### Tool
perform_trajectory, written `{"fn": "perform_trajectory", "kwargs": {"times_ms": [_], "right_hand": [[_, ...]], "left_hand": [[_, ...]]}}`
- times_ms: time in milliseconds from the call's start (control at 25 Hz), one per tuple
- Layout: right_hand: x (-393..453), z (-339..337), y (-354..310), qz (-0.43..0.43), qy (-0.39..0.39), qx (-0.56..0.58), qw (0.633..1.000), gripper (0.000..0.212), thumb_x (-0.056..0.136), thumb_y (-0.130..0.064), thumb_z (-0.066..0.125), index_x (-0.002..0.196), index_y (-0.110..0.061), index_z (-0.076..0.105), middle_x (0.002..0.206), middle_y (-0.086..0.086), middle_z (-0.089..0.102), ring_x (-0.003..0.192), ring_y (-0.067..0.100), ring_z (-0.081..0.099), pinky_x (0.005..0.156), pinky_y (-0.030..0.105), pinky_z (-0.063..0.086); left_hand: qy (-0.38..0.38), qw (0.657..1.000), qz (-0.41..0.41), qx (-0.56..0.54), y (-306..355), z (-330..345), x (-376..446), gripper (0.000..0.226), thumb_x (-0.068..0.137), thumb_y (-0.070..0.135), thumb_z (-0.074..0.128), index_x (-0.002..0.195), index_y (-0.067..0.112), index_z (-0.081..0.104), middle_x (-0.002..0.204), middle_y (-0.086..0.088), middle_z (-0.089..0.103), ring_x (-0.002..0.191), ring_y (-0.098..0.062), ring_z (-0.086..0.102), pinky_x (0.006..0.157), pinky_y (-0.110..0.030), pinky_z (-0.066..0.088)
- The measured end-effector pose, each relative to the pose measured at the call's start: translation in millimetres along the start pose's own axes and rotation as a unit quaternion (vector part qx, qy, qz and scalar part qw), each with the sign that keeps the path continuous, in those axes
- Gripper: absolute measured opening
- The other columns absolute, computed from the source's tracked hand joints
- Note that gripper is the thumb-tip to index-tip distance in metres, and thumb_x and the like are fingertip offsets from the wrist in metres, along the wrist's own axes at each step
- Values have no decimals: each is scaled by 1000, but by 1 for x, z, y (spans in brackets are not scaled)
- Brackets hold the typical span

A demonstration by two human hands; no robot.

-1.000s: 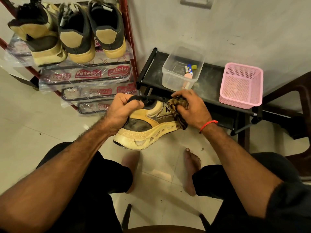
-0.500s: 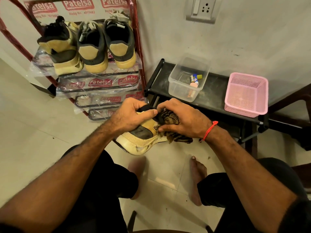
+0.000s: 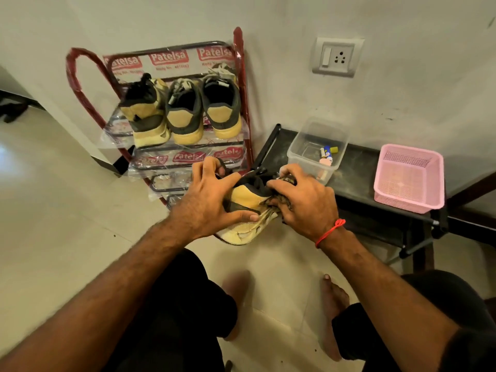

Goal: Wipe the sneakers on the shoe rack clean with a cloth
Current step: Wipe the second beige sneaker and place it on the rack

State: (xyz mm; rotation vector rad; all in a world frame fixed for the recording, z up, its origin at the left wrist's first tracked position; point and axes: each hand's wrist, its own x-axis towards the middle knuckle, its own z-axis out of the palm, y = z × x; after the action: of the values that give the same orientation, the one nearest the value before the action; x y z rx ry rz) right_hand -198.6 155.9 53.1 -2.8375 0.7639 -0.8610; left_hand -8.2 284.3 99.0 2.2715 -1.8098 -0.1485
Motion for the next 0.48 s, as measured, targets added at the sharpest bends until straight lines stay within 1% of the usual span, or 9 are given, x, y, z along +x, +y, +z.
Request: {"fn": "perform_trajectory", "kwargs": {"times_ms": [40,80,160,240,320,360,400,440,480], "right_hand": [[3,0,-5,-5,21,-4,1000,30,82,-29,76,111,-24,71,117,7,59,89,26,64,50,32,53],[7,0,-9,-12,38,-8,999,29,82,-27,76,111,-23,71,117,9,59,91,27,63,51,33,54],[15,0,-13,-23,59,-9,998,31,81,-23,76,111,-21,70,120,11,59,96,30,63,52,35,56],[20,0,-16,-20,71,-5,997,33,80,-21,76,112,-20,69,122,13,58,100,32,63,54,39,58],[24,1,-21,-21,84,-2,996,31,82,-22,74,112,-19,70,122,13,59,102,33,62,55,41,58],[25,2,-23,-23,92,-3,995,29,83,-23,73,112,-19,70,121,13,59,103,32,62,55,41,58],[26,3,-25,-28,100,-4,995,28,83,-22,73,111,-19,70,121,13,59,104,32,61,55,41,58],[28,3,-27,-34,108,-5,994,28,83,-22,73,111,-18,70,121,13,59,104,32,61,55,40,58],[29,3,-27,-38,115,-6,993,29,83,-22,74,111,-18,70,121,14,60,104,33,61,56,40,59]], "left_hand": [[3,1000,-16,12,2,-3,-4,86,67,82,63,137,34,52,115,3,23,112,-15,19,94,-33,38],[7,999,-33,21,3,-6,-6,90,67,82,62,143,37,46,117,2,24,113,-16,21,96,-36,41],[36,996,-54,67,1,-13,-10,99,65,89,50,149,37,39,123,-1,33,115,-21,28,98,-42,44],[98,983,-57,143,-2,-19,-14,100,65,98,36,142,35,46,127,-6,36,117,-27,30,99,-49,38],[150,970,-62,181,-4,-22,-20,90,66,98,32,129,38,56,133,-9,30,125,-33,25,100,-55,32],[163,968,-70,178,-4,-23,-23,84,67,96,36,125,40,58,138,-9,26,130,-36,22,102,-59,32],[160,971,-84,154,-4,-25,-24,78,69,93,45,125,41,59,145,-10,22,137,-37,19,105,-62,31],[136,981,-99,97,-4,-26,-23,73,70,87,56,127,42,58,153,-10,19,143,-38,18,108,-64,32],[95,990,-102,4,-5,-28,-22,71,70,78,66,131,41,57,157,-9,21,146,-34,24,111,-62,36]]}}
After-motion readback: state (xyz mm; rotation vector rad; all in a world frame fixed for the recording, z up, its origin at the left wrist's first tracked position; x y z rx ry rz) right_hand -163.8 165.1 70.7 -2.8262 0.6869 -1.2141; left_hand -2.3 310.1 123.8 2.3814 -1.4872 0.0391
